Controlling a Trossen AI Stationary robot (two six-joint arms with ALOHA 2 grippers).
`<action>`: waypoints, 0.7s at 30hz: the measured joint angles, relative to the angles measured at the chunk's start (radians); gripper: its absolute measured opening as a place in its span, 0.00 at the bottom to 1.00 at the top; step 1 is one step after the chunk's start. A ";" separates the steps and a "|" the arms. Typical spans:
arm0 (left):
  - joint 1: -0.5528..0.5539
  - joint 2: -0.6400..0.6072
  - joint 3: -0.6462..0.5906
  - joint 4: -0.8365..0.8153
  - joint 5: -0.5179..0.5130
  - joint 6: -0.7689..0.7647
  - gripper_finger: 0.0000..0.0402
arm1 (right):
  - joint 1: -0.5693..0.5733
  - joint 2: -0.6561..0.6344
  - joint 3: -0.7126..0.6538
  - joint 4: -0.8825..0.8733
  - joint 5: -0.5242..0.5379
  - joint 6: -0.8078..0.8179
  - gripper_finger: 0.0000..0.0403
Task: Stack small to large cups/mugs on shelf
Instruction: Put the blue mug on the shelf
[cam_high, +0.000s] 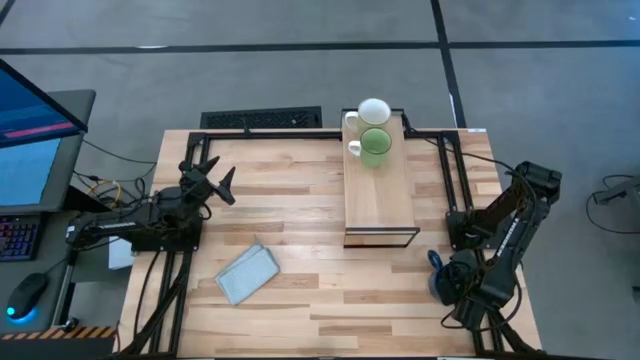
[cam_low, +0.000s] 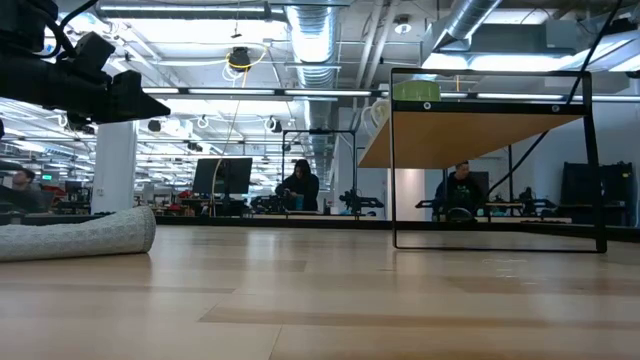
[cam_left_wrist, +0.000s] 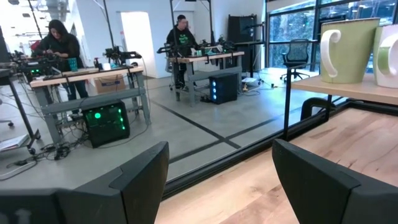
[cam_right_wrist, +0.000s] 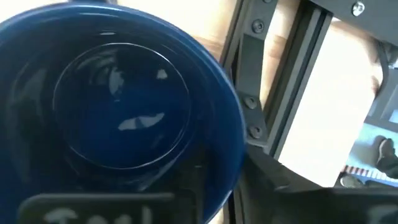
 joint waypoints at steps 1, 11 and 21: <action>0.000 0.000 0.000 0.000 0.000 0.000 0.69 | 0.000 0.000 0.000 0.008 0.007 -0.004 0.22; 0.000 0.000 0.001 -0.009 -0.001 0.000 0.69 | -0.001 -0.003 0.002 0.019 0.027 -0.018 0.10; 0.000 0.000 0.001 -0.012 -0.001 0.000 0.69 | -0.001 -0.002 0.002 0.023 0.044 -0.047 0.09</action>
